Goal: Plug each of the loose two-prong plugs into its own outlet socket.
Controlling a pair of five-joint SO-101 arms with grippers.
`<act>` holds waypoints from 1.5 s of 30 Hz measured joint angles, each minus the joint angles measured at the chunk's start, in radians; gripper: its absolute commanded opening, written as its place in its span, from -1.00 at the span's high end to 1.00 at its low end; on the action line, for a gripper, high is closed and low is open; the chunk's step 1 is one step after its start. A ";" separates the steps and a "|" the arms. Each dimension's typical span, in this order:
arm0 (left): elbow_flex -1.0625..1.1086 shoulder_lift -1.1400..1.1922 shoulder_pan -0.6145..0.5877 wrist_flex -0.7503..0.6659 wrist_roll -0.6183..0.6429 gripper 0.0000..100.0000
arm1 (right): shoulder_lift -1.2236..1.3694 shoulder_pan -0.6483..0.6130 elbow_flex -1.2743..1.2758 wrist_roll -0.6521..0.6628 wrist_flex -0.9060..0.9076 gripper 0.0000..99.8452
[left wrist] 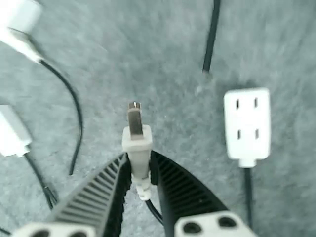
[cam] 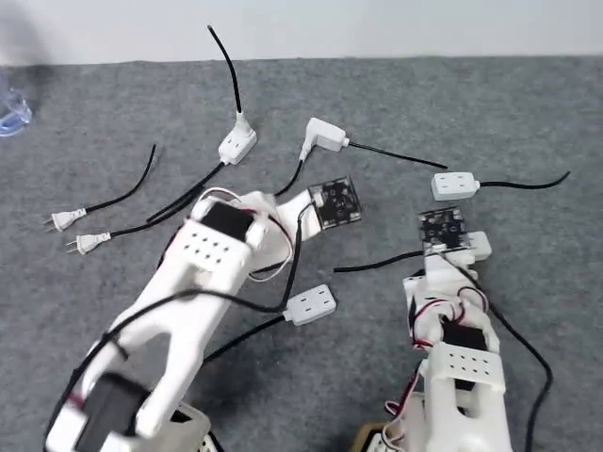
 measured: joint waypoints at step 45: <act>1.249 -1.482 -0.011 -0.819 0.861 0.97 | -0.216 -0.964 -0.862 0.031 0.744 0.50</act>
